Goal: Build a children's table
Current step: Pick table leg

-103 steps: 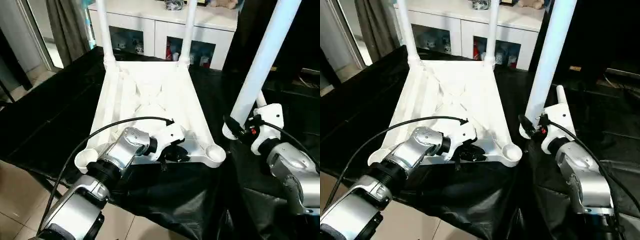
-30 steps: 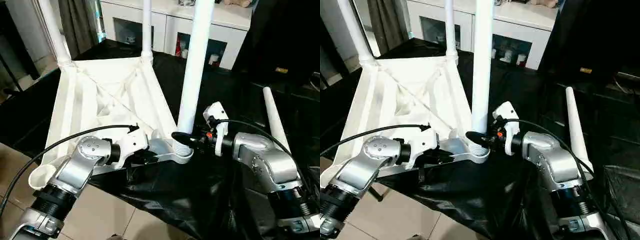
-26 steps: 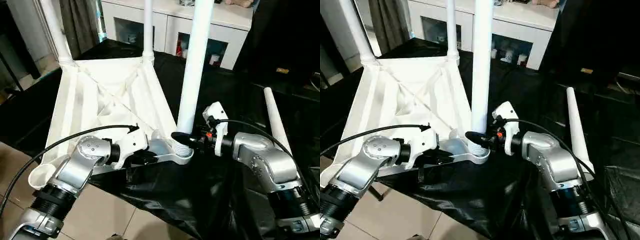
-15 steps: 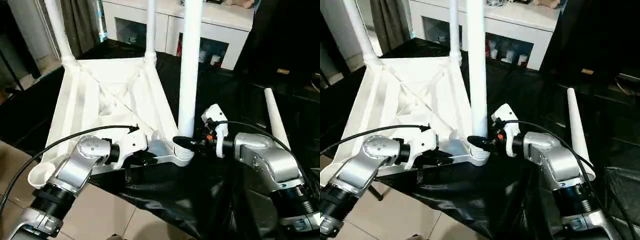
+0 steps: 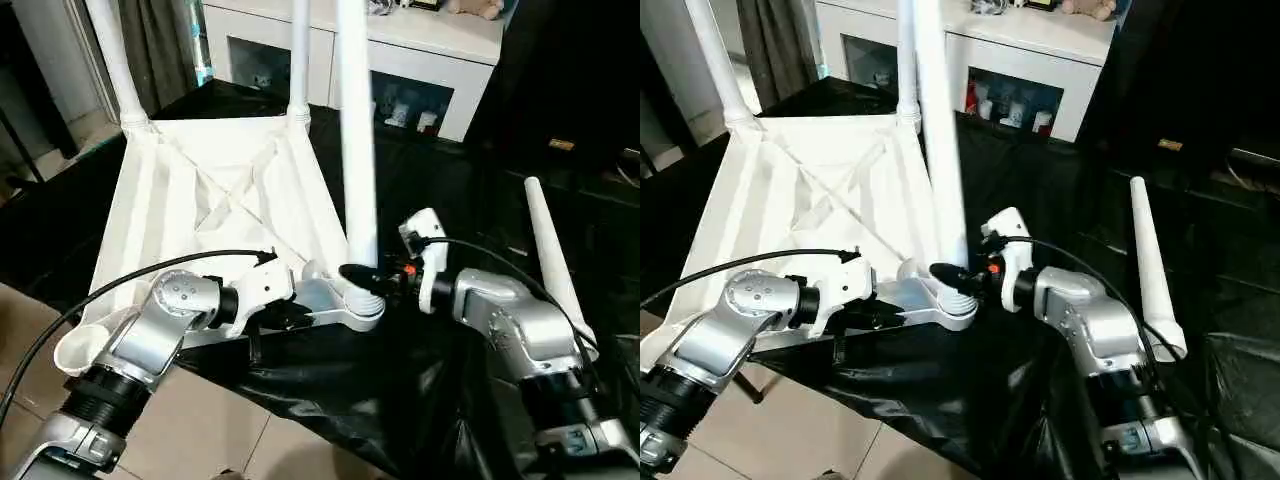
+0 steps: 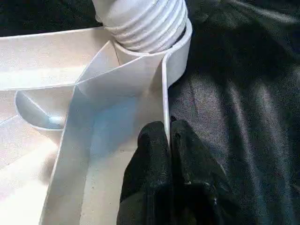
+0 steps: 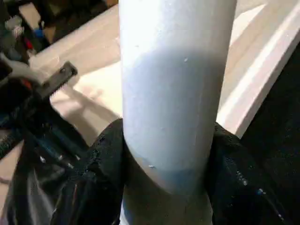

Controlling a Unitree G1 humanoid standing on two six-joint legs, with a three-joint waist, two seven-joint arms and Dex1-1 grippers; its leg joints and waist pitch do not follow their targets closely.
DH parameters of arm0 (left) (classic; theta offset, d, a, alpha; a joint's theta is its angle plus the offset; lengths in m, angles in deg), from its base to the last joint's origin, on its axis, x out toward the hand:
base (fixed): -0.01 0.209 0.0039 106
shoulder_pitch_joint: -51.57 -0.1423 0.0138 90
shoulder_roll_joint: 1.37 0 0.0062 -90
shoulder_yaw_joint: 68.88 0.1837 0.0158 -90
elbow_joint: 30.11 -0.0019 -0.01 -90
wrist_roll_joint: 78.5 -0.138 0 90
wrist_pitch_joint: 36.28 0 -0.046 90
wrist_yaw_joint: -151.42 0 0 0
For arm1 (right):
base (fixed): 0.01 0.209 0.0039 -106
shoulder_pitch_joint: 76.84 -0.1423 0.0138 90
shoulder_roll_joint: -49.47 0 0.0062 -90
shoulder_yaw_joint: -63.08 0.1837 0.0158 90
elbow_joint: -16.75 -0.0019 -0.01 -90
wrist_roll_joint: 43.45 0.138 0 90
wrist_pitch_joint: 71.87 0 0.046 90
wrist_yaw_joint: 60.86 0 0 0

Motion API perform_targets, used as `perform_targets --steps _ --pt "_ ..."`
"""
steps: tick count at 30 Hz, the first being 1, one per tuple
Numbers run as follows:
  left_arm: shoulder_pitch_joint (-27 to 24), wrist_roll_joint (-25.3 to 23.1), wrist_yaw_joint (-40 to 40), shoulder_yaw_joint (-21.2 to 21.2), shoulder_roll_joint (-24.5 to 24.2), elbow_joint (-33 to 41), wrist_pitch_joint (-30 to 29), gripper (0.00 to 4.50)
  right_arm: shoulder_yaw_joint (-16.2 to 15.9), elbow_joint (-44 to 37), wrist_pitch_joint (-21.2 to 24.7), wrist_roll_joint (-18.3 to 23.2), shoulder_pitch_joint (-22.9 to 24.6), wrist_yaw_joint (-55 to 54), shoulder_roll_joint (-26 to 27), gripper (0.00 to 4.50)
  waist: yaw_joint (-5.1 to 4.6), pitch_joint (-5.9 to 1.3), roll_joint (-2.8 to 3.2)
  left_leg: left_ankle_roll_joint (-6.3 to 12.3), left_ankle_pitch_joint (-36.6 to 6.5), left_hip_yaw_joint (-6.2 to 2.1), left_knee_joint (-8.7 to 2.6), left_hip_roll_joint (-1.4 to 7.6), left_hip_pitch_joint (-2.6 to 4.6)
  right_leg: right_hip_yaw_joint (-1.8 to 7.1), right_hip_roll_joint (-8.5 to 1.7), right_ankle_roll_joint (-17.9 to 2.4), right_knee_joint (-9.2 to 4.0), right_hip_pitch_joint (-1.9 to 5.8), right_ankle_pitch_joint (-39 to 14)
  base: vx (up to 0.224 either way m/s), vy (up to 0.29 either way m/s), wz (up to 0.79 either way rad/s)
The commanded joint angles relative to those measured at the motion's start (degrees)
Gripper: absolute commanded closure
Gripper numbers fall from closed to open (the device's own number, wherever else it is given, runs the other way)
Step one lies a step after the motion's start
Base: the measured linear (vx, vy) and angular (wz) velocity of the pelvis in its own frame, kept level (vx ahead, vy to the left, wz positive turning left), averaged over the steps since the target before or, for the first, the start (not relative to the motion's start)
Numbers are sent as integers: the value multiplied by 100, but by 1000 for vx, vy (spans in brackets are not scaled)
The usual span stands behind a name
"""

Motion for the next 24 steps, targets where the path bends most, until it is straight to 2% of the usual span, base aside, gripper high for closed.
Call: perform_targets --steps 1,2,3,6,7,8,10,11,13,14,15,16,17,18,19,22,23,24 --pt "30 62 -73 69 63 99 174 450 169 -17 -31 130 67 -82 16 259 17 -409 -10 108 -447 -55 -387 202 63 222 -425 -1224 -424 285 -272 0 0 0" --pt "30 55 -56 66 67 92 176 450 245 -45 -9 194 199 -120 46 259 26 -409 32 102 -459 -60 -391 203 69 218 -428 -1246 -422 278 -257 0 0 0" --pt "32 49 -39 63 71 78 185 450 307 -98 -10 247 368 -142 72 259 17 -402 44 82 -519 -56 -395 203 68 220 -419 -1250 -439 277 -252 0 0 0" --pt "38 40 -21 59 75 56 201 450 391 -198 -68 267 654 -189 104 259 49 -410 69 50 -619 -61 -403 212 82 218 -422 -1268 -438 275 -224 0 0 0" --pt "54 27 -9 58 73 32 219 450 469 -263 -163 279 839 -247 127 259 58 -409 55 48 -613 -64 -406 207 74 217 -420 -1260 -436 286 -204 0 0 0" --pt "66 23 -4 58 76 9 231 450 505 -279 -214 293 903 -280 141 259 80 -408 143 22 -647 -77 -408 212 85 217 -433 -1261 -429 271 -220 0 0 0" --pt "76 18 0 60 79 -10 243 450 537 -300 -252 312 961 -307 159 260 68 -404 87 -10 -782 -70 -418 201 89 213 -423 -1249 -460 275 -409 0 0 0" --pt "109 -5 18 61 98 -72 280 450 567 -385 -382 311 1144 -344 229 260 79 -407 151 -28 -802 -76 -415 203 95 218 -434 -1251 -458 268 -430 0 0 0" --pt "122 -16 26 60 106 -95 293 450 562 -425 -443 304 1230 -358 257 260 92 -406 114 -35 -848 -76 -423 208 83 220 -432 -1205 -470 275 -439 0 0 0" --pt "137 -32 45 60 116 -118 306 450 547 -432 -534 265 1305 -392 286 260 101 -411 114 -37 -828 -76 -426 208 89 215 -427 -1196 -465 269 -406 0 0 0" --pt "158 -46 61 60 129 -150 320 450 535 -415 -609 244 1360 -409 307 260 118 -410 242 -73 -867 -95 -427 206 92 214 -436 -1200 -454 260 -419 0 0 0" --pt "189 -66 86 61 149 -201 340 450 519 -378 -713 217 1431 -431 336 260 102 -403 173 -77 -942 -79 -429 206 95 212 -422 -1197 -484 255 -427 0 0 0" --pt "189 -66 86 61 149 -201 340 450 519 -378 -713 217 1431 -431 336 260 109 -407 163 -80 -962 -82 -431 199 93 214 -420 -1197 -484 265 -452 0 0 0" --pt "214 -73 99 64 158 -239 356 450 530 -338 -813 199 1482 -472 373 260 115 -404 165 -81 -985 -82 -433 198 94 215 -424 -1193 -487 264 -498 0 0 0" --pt "242 -81 110 62 160 -279 372 450 555 -284 -905 193 1519 -506 408 260 128 -404 210 -94 -1040 -83 -434 201 101 218 -432 -1175 -500 251 -584 0 0 0" --pt "274 -87 120 60 154 -326 395 450 593 -200 -1021 191 1562 -550 452 260 128 -401 192 -134 -1164 -93 -450 205 99 215 -434 -1150 -513 250 -747 0 0 0" --pt "306 -93 121 54 151 -378 426 450 605 -85 -1170 136 1631 -564 474 260 127 -394 218 -151 -1212 -99 -459 204 95 214 -433 -1133 -522 247 -810 0 0 0" --pt "306 -93 121 54 151 -378 426 450 605 -85 -1170 136 1631 -564 474 260 128 -398 219 -157 -1234 -98 -458 209 103 213 -438 -1129 -524 239 -833 0 0 0"
